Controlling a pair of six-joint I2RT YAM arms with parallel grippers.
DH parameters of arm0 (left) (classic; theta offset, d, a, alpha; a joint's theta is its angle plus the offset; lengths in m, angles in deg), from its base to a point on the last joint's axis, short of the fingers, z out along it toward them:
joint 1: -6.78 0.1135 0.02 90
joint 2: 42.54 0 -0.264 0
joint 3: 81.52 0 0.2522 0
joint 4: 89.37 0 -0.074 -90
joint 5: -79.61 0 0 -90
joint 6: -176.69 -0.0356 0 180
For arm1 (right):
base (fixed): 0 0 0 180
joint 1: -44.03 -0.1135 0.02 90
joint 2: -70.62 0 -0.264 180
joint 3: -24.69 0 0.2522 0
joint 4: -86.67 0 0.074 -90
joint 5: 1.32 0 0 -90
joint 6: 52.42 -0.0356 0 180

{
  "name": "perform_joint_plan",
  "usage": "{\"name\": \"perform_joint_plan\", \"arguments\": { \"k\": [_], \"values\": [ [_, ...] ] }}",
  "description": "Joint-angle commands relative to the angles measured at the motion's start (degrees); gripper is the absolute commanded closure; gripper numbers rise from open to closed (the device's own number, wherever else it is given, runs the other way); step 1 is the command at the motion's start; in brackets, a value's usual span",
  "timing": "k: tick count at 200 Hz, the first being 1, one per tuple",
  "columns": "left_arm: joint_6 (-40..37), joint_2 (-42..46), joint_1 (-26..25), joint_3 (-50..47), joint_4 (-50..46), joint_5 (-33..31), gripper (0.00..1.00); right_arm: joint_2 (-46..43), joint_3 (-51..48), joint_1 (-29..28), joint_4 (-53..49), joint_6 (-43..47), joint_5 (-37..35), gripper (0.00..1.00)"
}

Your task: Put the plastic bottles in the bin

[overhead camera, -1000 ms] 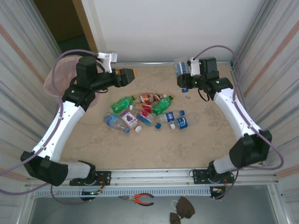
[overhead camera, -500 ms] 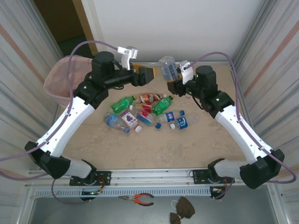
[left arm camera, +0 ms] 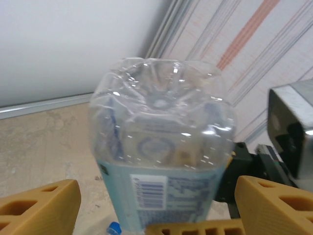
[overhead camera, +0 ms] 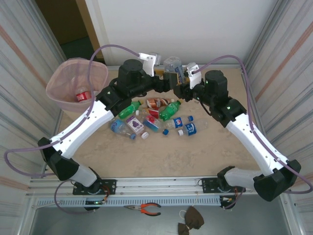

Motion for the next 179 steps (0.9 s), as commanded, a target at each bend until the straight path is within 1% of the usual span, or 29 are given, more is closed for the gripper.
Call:
{"name": "perform_joint_plan", "arguments": {
  "k": [1,28,63,100,125,153,179],
  "values": [
    [1.1,-0.9,-0.3,1.4,3.5,-0.7,0.17,-2.0,1.5,-0.6,2.5,-1.8,0.7,0.53],
    [1.1,-2.2,-0.3,1.9,5.1,1.5,0.18,-2.1,1.7,-0.8,3.3,-2.6,1.2,0.53],
    [2.2,-3.6,-0.3,2.2,6.5,3.5,0.24,-1.9,1.9,-0.9,3.4,-3.0,1.4,0.53],
    [2.1,-3.5,-0.4,1.7,7.3,3.5,0.32,-1.7,1.8,-0.9,3.4,-3.2,1.6,0.53],
    [1.8,-3.4,-0.4,1.5,7.4,3.3,0.36,-1.7,1.8,-0.9,3.6,-3.4,1.8,0.53],
    [1.3,-3.1,-0.4,1.5,7.1,3.1,0.38,-1.8,1.8,-0.9,3.7,-3.5,2.0,0.50],
    [0.2,-2.6,-0.4,1.2,7.5,2.9,0.38,-2.0,1.9,-0.9,3.5,-3.6,2.5,0.46]
  ]
}}
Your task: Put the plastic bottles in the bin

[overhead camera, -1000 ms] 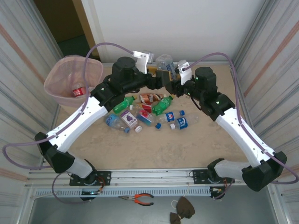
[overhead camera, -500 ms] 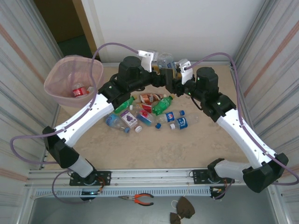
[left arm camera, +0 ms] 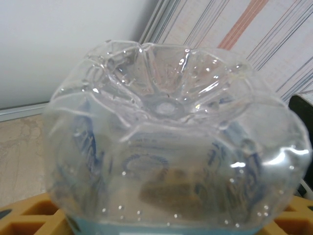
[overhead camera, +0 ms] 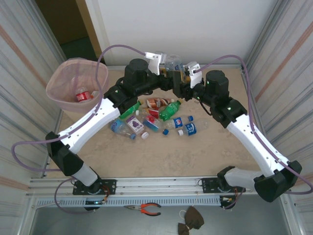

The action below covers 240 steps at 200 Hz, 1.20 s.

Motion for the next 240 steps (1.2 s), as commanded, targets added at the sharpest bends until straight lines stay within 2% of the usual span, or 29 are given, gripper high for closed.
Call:
{"name": "perform_joint_plan", "arguments": {
  "k": [1,46,113,166,240],
  "values": [
    [-1.7,1.0,-0.2,1.0,1.3,-0.4,0.38,-1.6,1.9,-0.5,1.9,-1.2,1.8,0.46],
    [-3.1,2.1,1.1,1.1,0.3,0.1,0.38,-3.5,2.3,-0.5,0.0,-1.7,1.8,0.24],
    [-2.3,7.5,9.0,-1.2,-2.4,1.1,0.38,-9.6,0.6,-0.5,-1.1,-2.1,-0.6,0.17],
    [-0.2,13.9,22.5,-2.7,-7.3,3.3,0.38,-10.1,0.7,-0.5,-1.6,-1.9,-1.2,0.17],
    [7.5,21.0,47.9,-9.6,-10.0,8.7,0.40,-9.1,0.9,-0.5,-1.8,-2.4,-1.4,0.17]
  ]
}}
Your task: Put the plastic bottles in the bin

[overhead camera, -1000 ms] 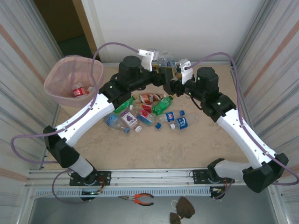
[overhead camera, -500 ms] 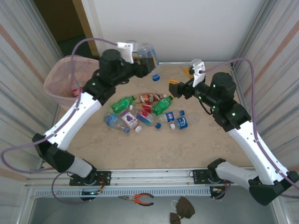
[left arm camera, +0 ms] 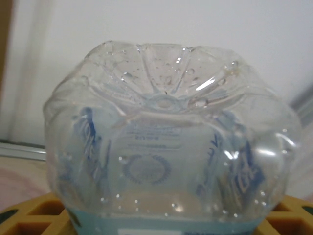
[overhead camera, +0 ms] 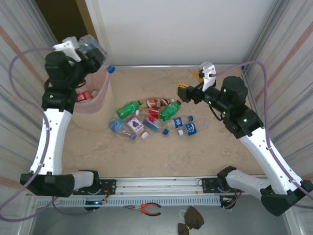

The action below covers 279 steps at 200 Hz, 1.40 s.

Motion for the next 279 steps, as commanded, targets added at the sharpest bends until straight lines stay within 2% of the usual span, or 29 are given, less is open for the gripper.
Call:
{"name": "perform_joint_plan", "arguments": {
  "k": [1,17,45,75,102,141,211,279],
  "values": [
    [4.1,1.9,5.9,-2.2,-1.4,4.0,0.40,0.3,1.0,-0.5,-0.5,-0.9,-0.7,0.17],
    [5.7,1.1,10.0,-2.9,-3.3,5.4,0.39,0.5,1.1,-0.5,-0.5,-1.0,-0.6,0.17],
    [10.7,-2.8,13.7,-1.5,-11.2,2.7,0.43,1.2,1.3,-0.5,-0.5,-1.2,-0.4,0.17],
    [17.5,-7.9,14.2,0.0,-18.0,-2.3,0.42,1.8,1.7,-0.5,-0.7,-1.6,-0.3,0.17],
    [21.9,-13.1,14.2,2.2,-23.4,-3.1,0.41,2.0,1.8,-0.5,-1.0,-1.6,-0.7,0.17],
    [27.9,-18.1,14.2,1.5,-23.9,-3.4,0.39,1.6,1.8,-0.5,-1.7,-1.5,-1.4,0.17],
    [32.3,-29.4,14.3,5.3,-25.5,-1.9,0.33,0.2,1.3,-0.5,-3.4,-0.9,-3.3,0.17],
    [37.0,-37.0,14.2,4.6,-24.2,-2.3,0.30,-1.3,0.6,-0.5,-3.5,-0.9,-4.4,0.17]
  ]
}}
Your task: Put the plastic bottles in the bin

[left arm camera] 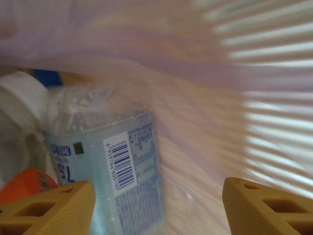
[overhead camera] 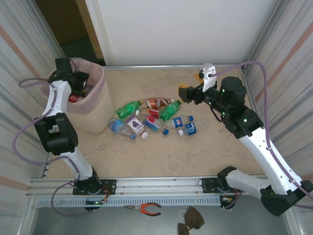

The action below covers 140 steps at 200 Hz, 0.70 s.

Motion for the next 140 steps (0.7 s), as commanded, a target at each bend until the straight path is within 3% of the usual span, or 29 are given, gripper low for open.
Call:
{"name": "perform_joint_plan", "arguments": {
  "k": [1,47,101,140],
  "values": [
    [4.1,-4.2,0.3,-1.7,-3.2,0.6,0.30,-1.0,0.6,-0.5,-0.3,-0.5,-1.2,0.17],
    [5.0,-3.6,0.3,-2.7,-2.7,0.5,0.25,-1.1,0.3,-0.5,0.0,-0.7,-1.0,0.17],
    [5.4,2.0,0.1,-1.6,-3.3,-0.7,0.03,-1.3,0.4,-0.5,-0.1,-0.7,-0.7,0.17],
    [5.8,6.3,0.1,-1.3,-3.4,-0.3,0.02,-1.1,0.7,-0.4,-0.8,-0.8,-1.0,0.17]
  ]
}}
